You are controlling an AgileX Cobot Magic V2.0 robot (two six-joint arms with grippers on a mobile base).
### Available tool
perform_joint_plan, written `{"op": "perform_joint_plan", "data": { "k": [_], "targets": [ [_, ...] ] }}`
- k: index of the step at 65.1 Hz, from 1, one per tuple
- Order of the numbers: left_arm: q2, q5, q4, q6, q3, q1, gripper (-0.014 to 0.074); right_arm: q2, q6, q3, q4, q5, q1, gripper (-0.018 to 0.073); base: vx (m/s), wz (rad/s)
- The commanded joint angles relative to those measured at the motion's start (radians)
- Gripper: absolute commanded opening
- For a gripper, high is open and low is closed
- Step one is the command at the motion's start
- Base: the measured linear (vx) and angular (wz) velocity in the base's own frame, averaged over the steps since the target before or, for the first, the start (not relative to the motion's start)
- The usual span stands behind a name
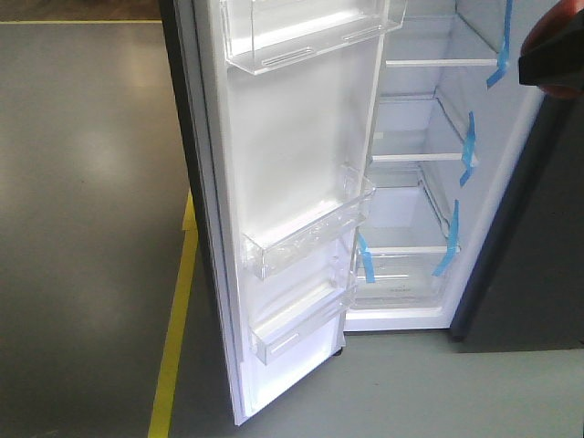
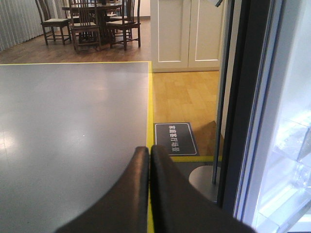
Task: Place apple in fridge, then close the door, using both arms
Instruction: 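Approach the refrigerator door bins, holding the apple in right gripper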
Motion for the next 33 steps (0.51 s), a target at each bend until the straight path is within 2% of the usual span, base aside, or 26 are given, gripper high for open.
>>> {"op": "perform_joint_plan", "data": {
  "k": [1,33],
  "targets": [
    [-0.014,-0.067,-0.002,-0.003,0.028,-0.006,-0.0006,-0.028,-0.007,-0.031,0.029,-0.067,-0.003,-0.0007,0.13,-0.03],
    [-0.014,-0.067,-0.002,-0.003,0.028,-0.006,-0.0006,-0.028,-0.007,-0.031,0.029,-0.068,-0.003,-0.0007,0.13,-0.02]
  ]
}}
